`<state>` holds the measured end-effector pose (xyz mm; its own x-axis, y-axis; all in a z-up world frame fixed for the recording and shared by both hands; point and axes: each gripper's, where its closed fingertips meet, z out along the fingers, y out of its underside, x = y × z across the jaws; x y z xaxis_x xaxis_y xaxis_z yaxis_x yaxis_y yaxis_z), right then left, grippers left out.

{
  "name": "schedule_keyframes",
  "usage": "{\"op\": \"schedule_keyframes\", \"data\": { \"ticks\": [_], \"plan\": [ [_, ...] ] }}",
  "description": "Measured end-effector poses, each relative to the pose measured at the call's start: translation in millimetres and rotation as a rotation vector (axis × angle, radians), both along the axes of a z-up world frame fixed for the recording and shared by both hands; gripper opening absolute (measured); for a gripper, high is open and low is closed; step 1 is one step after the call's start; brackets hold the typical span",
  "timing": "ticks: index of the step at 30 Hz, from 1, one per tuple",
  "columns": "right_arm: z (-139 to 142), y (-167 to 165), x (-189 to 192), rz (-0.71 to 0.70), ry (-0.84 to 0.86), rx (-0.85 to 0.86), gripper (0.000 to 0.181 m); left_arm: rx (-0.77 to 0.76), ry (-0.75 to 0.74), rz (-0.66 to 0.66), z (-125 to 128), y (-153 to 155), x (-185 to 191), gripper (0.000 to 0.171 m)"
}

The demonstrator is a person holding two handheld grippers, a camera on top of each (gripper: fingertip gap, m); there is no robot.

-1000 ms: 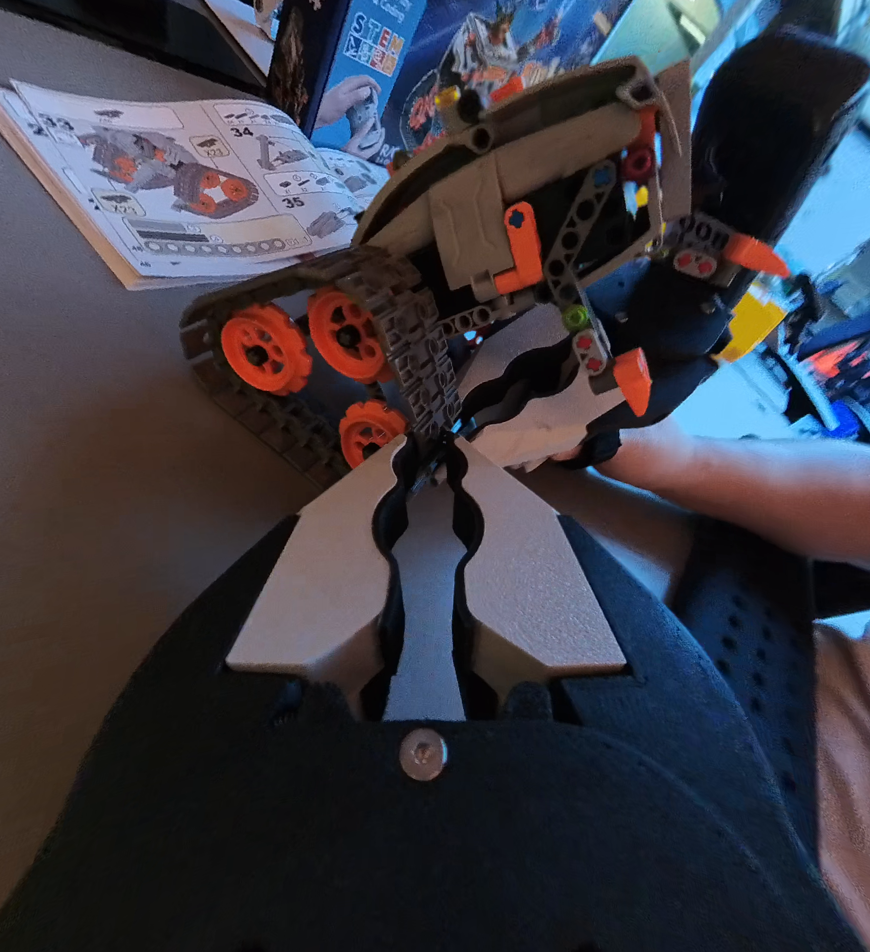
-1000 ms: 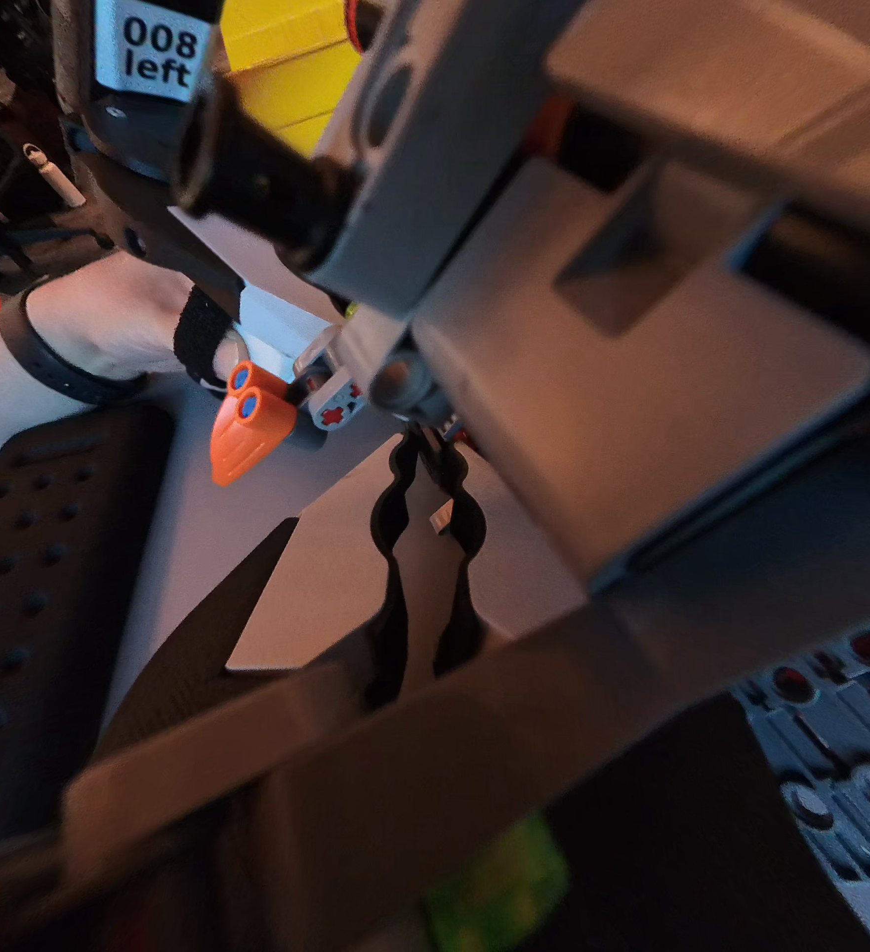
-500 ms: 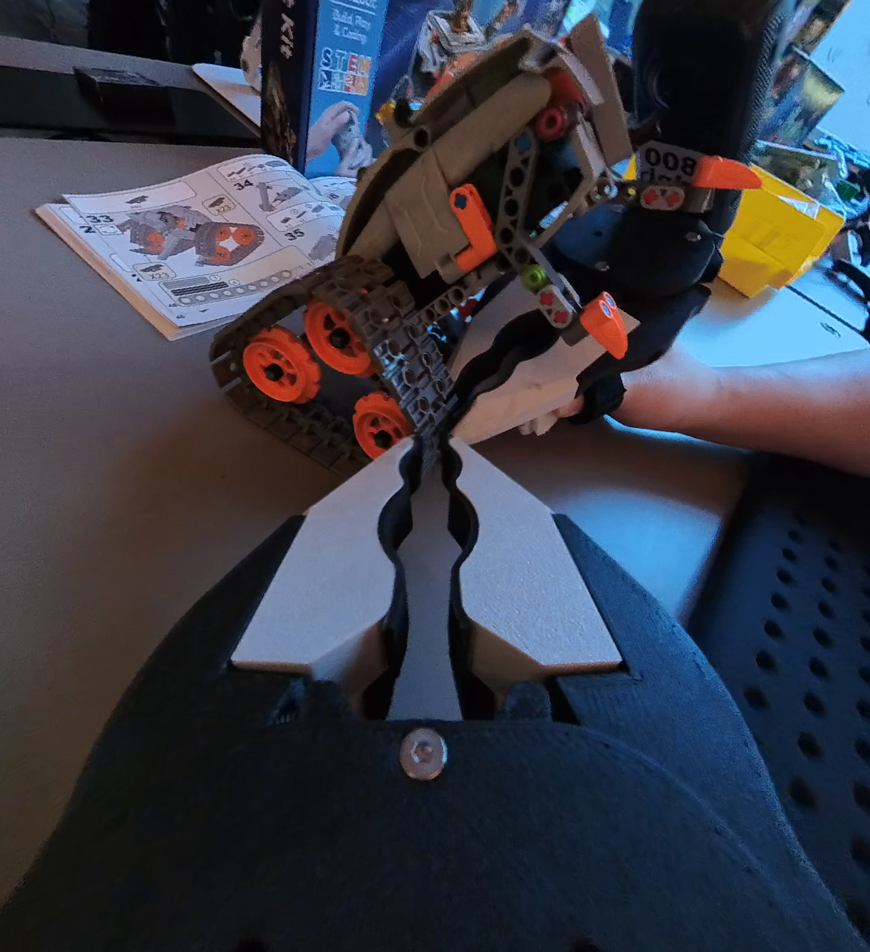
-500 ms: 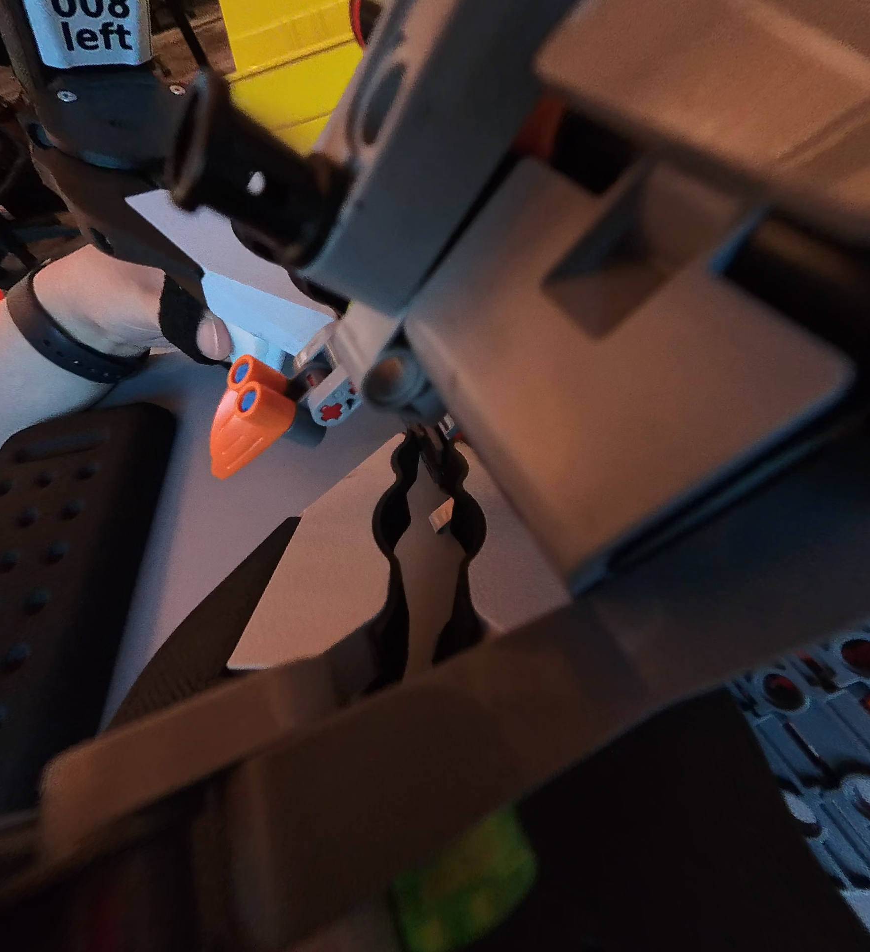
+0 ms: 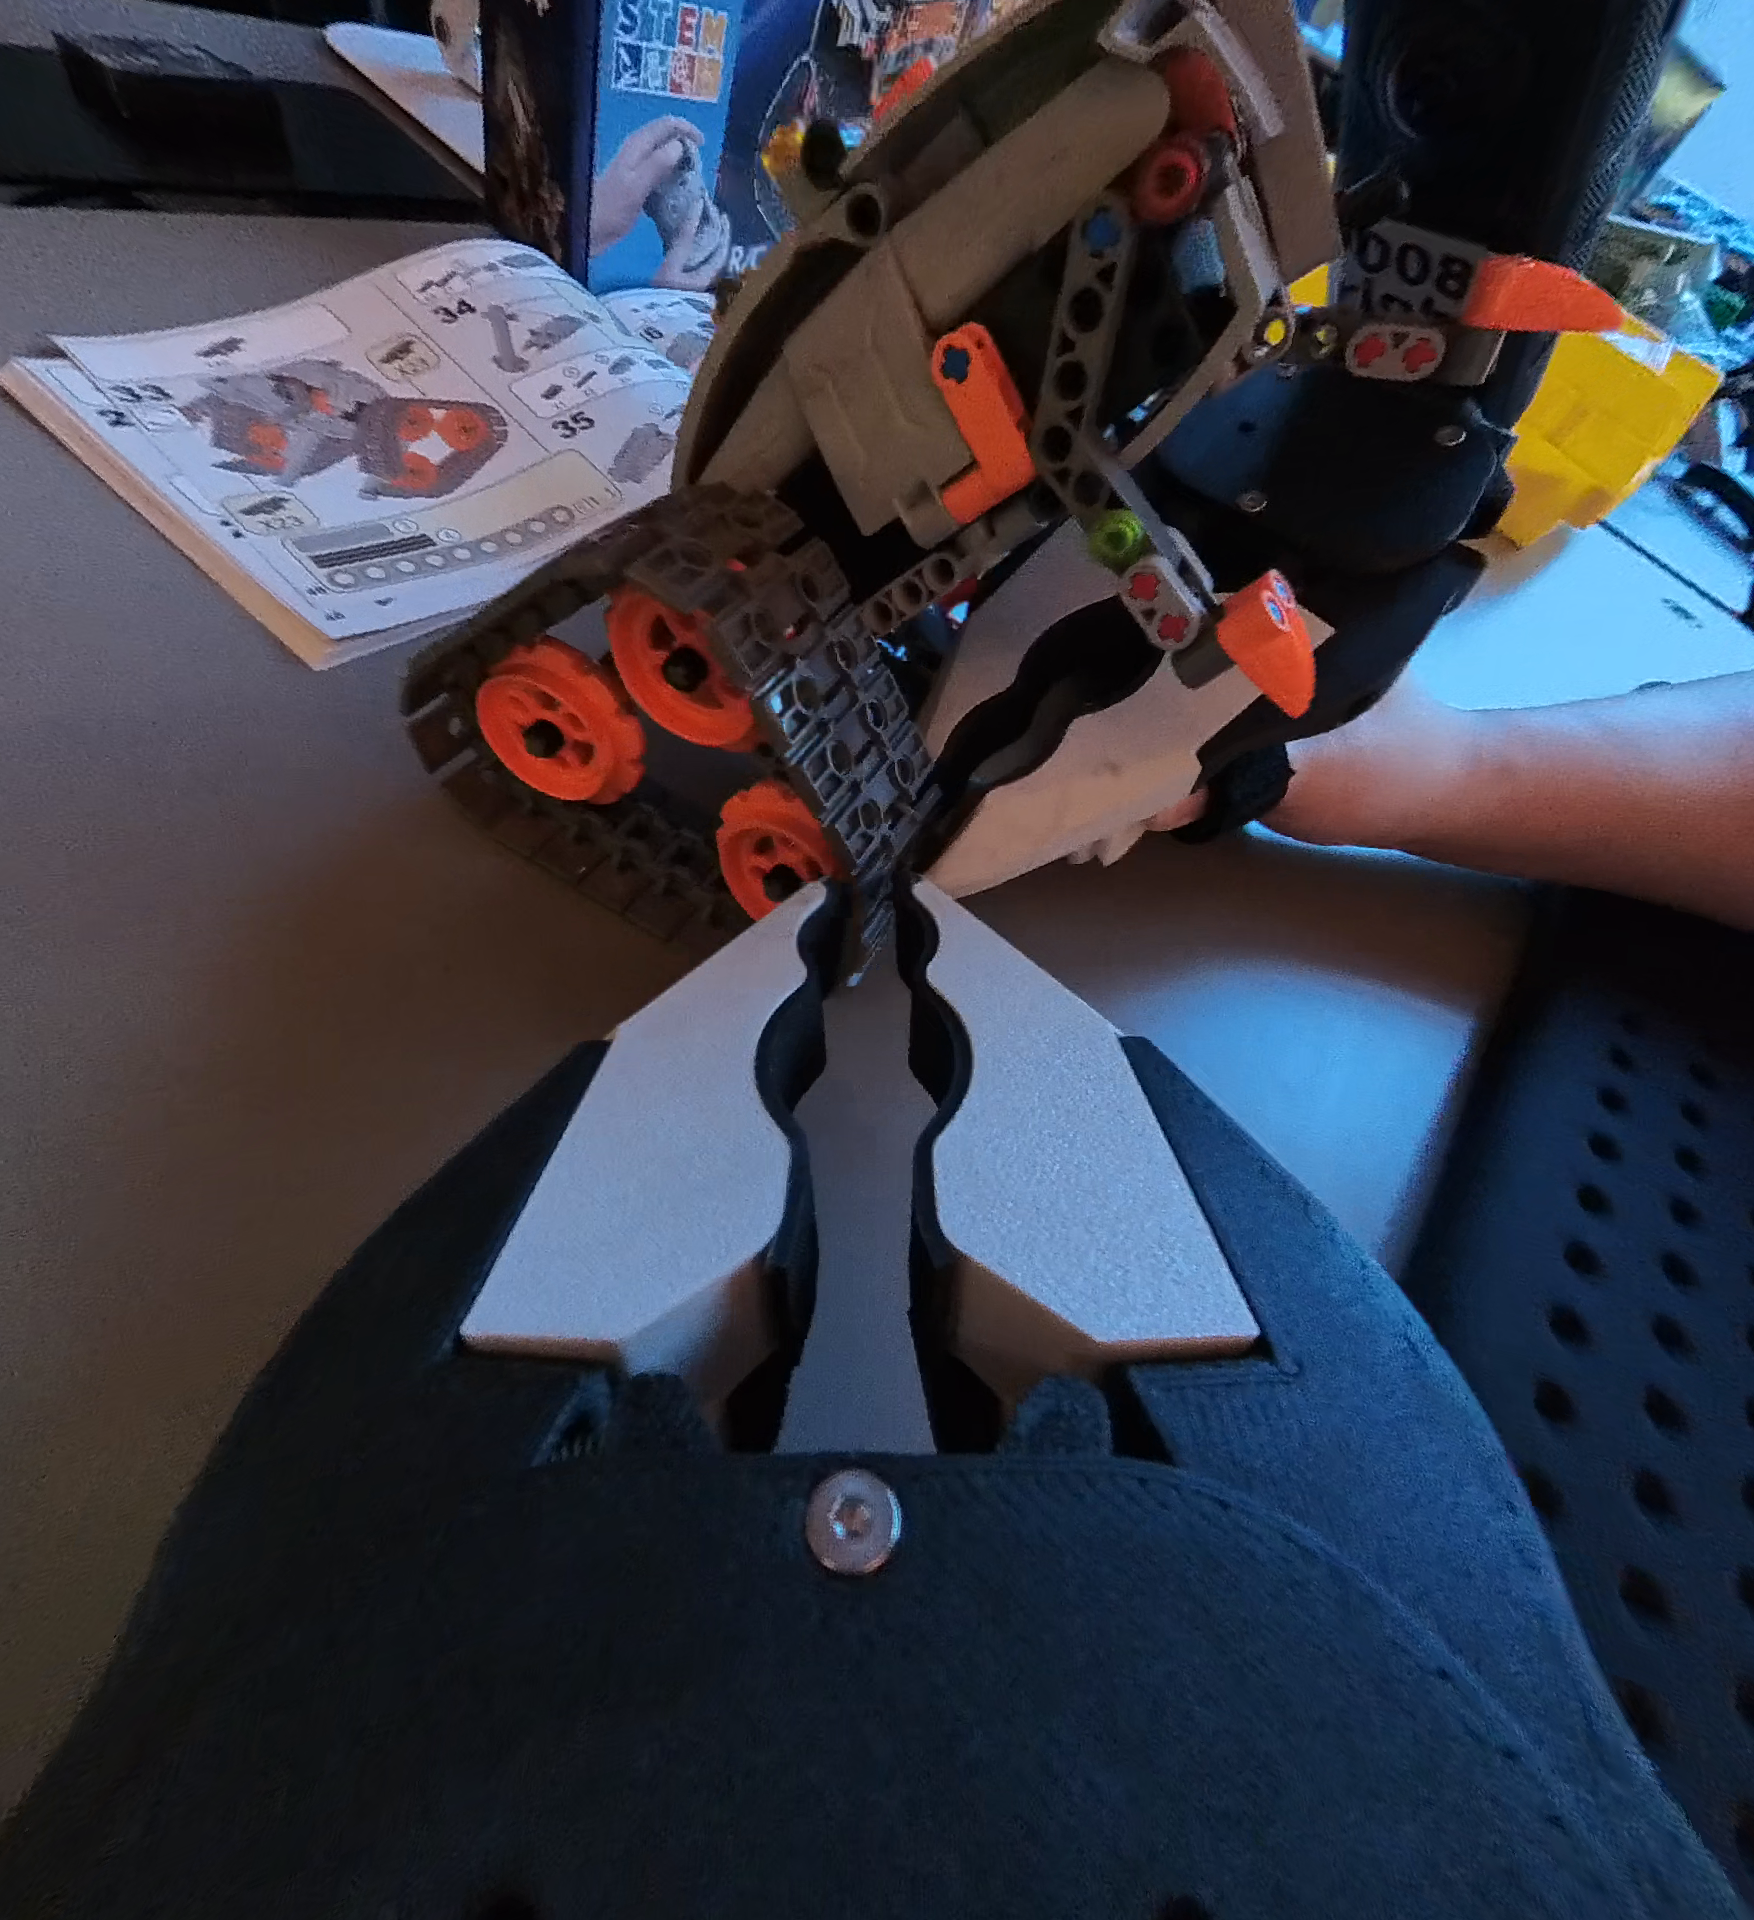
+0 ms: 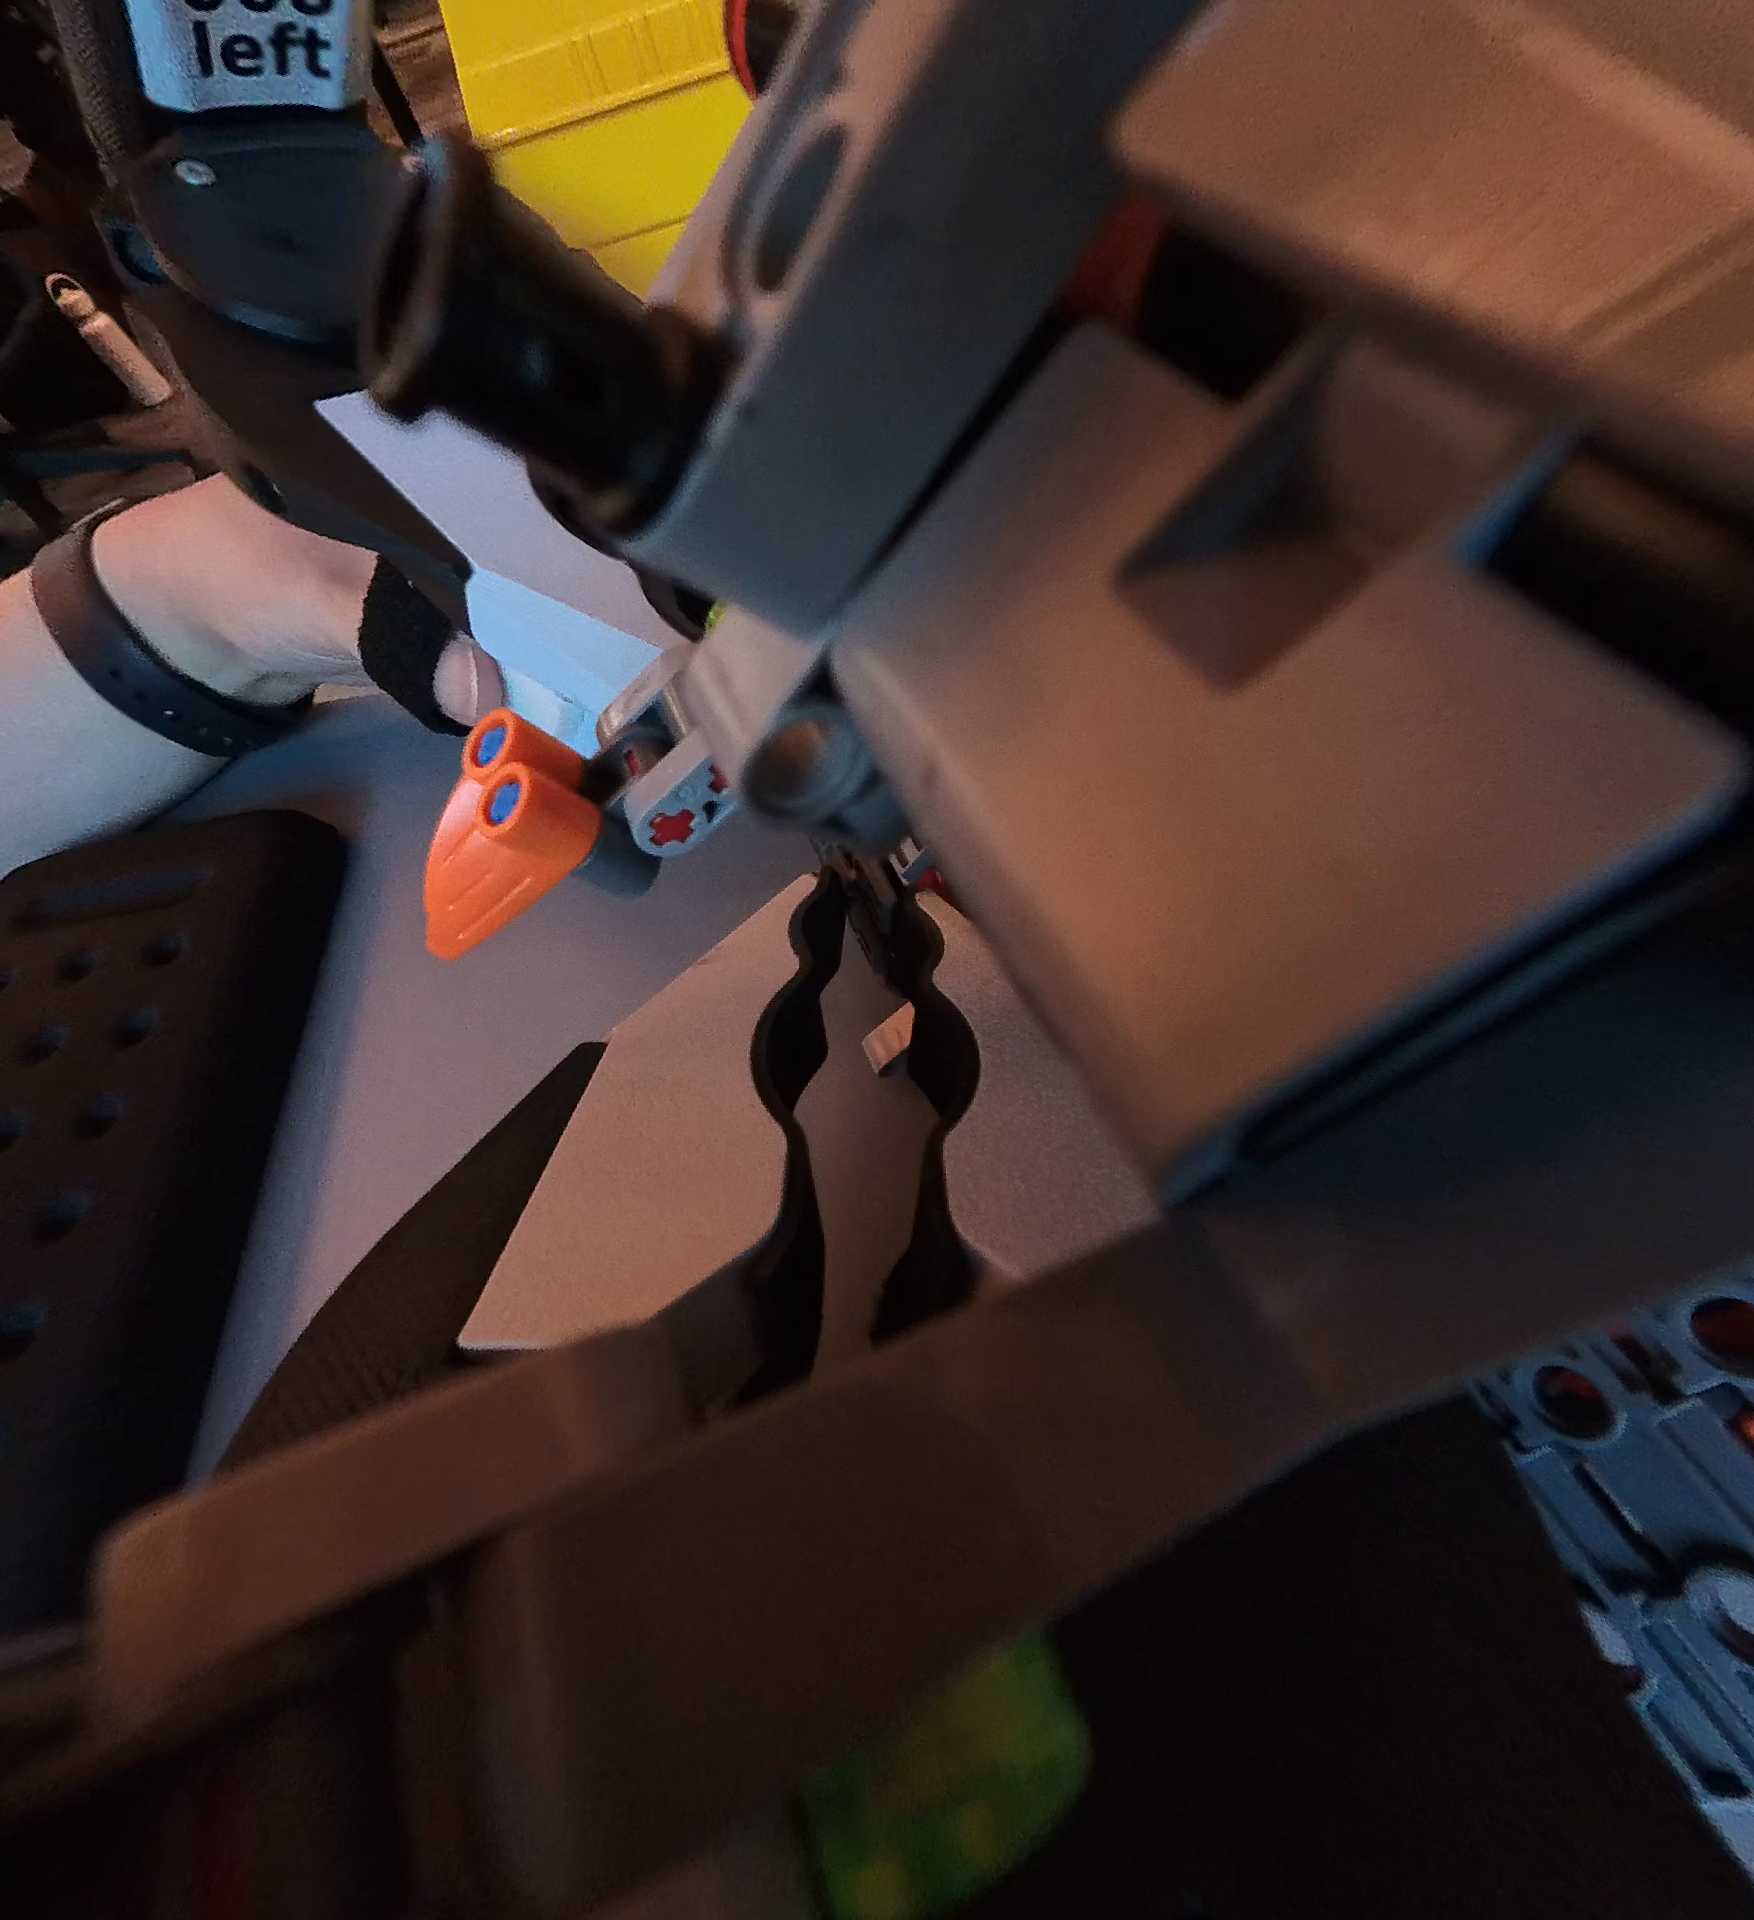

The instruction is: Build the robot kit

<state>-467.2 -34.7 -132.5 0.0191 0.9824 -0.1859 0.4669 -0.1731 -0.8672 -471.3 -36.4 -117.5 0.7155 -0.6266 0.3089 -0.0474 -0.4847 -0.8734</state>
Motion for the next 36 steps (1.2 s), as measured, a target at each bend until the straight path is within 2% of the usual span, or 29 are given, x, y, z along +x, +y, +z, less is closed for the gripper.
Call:
{"op": "schedule_keyframes", "data": {
  "ticks": [9, 10, 11, 23, 36],
  "plan": [
    [0, 6, 2, -0.021, 0.0, 0.0, 0.011, -0.101, -0.129, -0.006, -1, 6, 3, 0.005],
    [0, 6, 2, -0.024, -0.001, 0.006, 0.006, -0.103, -0.128, -0.007, -1, 6, 3, 0.005],
    [0, 6, 2, -0.028, 0.0, 0.014, 0.011, -0.105, -0.128, -0.007, -1, 6, 3, 0.005],
    [-1, 11, 4, -0.068, -0.003, -0.018, 0.007, -0.121, -0.13, 0.017, -4, 9, 5, 0.004],
    [-1, 15, 5, -0.109, -0.006, -0.029, 0.011, -0.12, -0.111, 0.033, -6, 12, 6, 0.004]
  ]
}}
